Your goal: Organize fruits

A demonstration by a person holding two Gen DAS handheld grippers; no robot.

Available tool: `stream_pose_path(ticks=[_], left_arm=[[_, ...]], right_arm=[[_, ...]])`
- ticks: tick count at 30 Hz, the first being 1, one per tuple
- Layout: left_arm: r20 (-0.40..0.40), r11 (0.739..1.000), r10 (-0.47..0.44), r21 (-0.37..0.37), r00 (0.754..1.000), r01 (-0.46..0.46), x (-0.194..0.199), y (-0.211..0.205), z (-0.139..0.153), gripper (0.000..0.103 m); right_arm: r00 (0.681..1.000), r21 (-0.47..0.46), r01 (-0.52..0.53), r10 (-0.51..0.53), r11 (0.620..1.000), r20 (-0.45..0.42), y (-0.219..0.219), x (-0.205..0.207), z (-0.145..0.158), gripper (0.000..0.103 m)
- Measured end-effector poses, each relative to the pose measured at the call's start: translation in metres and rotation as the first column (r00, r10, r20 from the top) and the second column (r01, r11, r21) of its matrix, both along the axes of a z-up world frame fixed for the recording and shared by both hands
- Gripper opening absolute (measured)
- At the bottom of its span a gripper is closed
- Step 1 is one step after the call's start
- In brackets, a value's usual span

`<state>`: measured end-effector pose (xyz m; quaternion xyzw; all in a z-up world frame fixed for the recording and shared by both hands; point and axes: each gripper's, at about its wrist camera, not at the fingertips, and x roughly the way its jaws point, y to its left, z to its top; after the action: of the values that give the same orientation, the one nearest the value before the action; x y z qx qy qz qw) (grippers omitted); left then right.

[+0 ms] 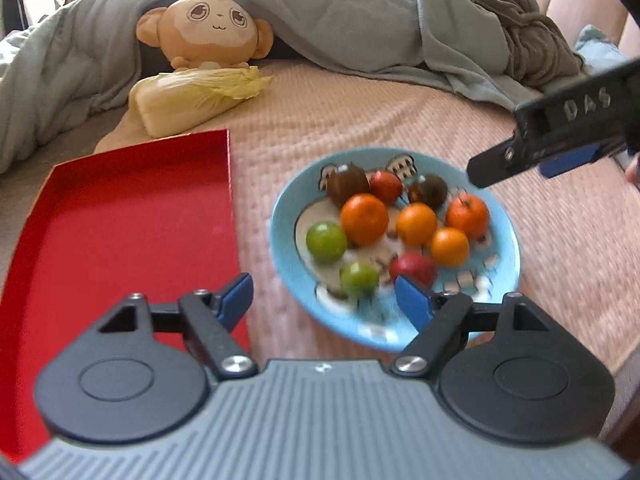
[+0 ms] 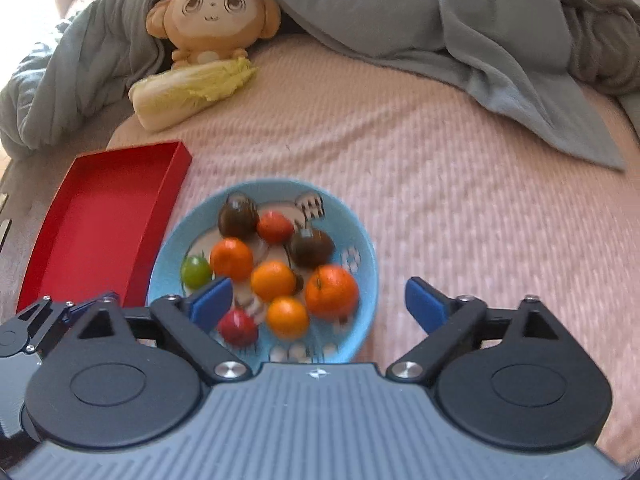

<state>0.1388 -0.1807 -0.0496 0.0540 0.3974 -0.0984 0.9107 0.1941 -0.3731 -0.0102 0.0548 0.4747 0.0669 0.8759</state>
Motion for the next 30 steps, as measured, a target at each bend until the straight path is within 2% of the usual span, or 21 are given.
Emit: stream_pose_path(ticks=[3,6,10,13,15,19,24,30], left_arm=[[0.025,0.999,-0.015,0.047,1.000,0.013,-0.023,-0.001,0.008,0.091],[0.048,0.995,-0.037,0.090,0.998,0.032,-0.042,-0.004,0.015,0.091],[0.041,0.997,-0.065,0.033,0.997,0.064,-0.058,-0.002,0.022,0.091],[0.025,0.998,-0.054,0.038,0.998,0.053,-0.061,-0.008,0.026,0.090],[0.028,0.998,-0.044,0.048,0.999,0.042,-0.061,-0.010,0.028,0.090],[0.032,1.000,-0.020,0.019,0.999,0.019,-0.062,-0.009,0.034,0.089],[0.039,0.999,-0.001,0.041,0.999,0.000,-0.064,-0.008,0.040,0.089],[0.006,0.999,0.001,0.036,1.000,-0.001,-0.065,-0.004,0.035,0.088]], right_arm=[[1.000,-0.019,-0.014,0.013,1.000,-0.019,-0.003,-0.023,0.011,0.098],[1.000,-0.072,-0.009,0.010,0.997,0.015,-0.005,-0.050,0.023,0.100],[0.999,-0.167,0.021,-0.012,0.986,0.050,0.003,-0.091,0.029,0.101],[0.996,-0.257,0.003,0.019,0.966,0.085,0.018,-0.121,0.029,0.101],[0.996,-0.286,-0.011,0.037,0.958,0.084,0.025,-0.134,0.026,0.101],[0.996,-0.316,-0.074,0.087,0.946,0.030,0.034,-0.136,0.016,0.101],[0.997,-0.311,-0.073,0.075,0.948,-0.007,0.035,-0.127,0.009,0.101],[0.994,-0.317,-0.111,0.105,0.942,-0.035,0.042,-0.124,0.002,0.101]])
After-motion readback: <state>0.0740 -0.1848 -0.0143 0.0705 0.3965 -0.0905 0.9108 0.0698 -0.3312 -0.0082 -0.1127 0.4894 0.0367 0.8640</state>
